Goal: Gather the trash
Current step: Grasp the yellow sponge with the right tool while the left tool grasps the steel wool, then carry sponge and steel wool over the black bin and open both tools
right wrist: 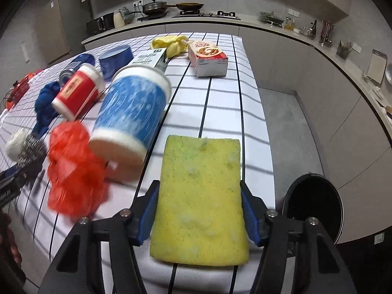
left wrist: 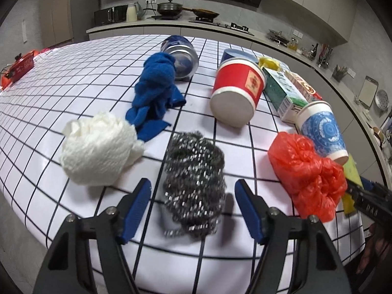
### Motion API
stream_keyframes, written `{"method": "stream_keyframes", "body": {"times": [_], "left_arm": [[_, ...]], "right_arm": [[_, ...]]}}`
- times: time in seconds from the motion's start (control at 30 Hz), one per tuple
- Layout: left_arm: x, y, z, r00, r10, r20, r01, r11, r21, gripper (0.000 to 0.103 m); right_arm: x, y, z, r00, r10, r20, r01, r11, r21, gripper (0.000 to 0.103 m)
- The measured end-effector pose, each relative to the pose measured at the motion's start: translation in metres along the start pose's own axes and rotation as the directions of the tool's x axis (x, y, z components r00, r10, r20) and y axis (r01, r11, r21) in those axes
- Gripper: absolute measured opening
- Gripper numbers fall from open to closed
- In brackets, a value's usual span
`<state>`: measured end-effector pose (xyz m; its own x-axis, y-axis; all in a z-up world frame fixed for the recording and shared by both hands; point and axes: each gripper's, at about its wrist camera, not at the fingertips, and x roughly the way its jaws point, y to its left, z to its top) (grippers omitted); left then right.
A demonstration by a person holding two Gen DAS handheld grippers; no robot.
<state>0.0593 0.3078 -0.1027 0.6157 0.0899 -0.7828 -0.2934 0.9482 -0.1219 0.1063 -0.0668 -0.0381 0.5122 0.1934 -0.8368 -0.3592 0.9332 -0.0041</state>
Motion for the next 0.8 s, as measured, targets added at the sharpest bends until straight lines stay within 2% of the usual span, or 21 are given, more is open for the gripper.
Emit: {"method": "stream_keyframes", "body": {"times": [0.03,0.1,0.23,0.47,0.67,0.8], "left_arm": [[0.000,-0.001,0.001,1.000,0.004,0.003,-0.004,1.000,0.006,0.064],[0.001,-0.003,0.003,1.000,0.010,0.008,-0.010,1.000,0.021,0.041],[-0.006,-0.006,0.004,1.000,-0.018,0.020,0.017,0.999,0.038,0.040],[-0.037,-0.021,0.007,0.997,-0.037,0.070,0.035,0.999,0.035,0.040],[-0.055,-0.066,0.010,0.992,-0.074,0.100,0.069,0.996,0.061,0.040],[-0.063,-0.109,0.004,0.989,-0.104,0.104,0.095,0.992,0.088,0.040]], "right_arm": [[0.002,0.000,0.003,1.000,-0.003,0.002,0.003,1.000,0.000,0.061],[0.005,0.000,0.007,1.000,-0.001,0.004,0.001,1.000,0.001,0.058],[0.002,-0.003,0.006,1.000,0.019,0.007,-0.019,1.000,0.012,0.052],[-0.027,-0.020,0.005,0.998,0.036,0.059,-0.038,0.998,0.047,0.052],[-0.054,-0.053,0.002,0.994,0.047,0.103,-0.055,0.996,0.076,0.052],[-0.071,-0.091,-0.006,0.992,0.041,0.123,-0.052,0.994,0.095,0.052]]}}
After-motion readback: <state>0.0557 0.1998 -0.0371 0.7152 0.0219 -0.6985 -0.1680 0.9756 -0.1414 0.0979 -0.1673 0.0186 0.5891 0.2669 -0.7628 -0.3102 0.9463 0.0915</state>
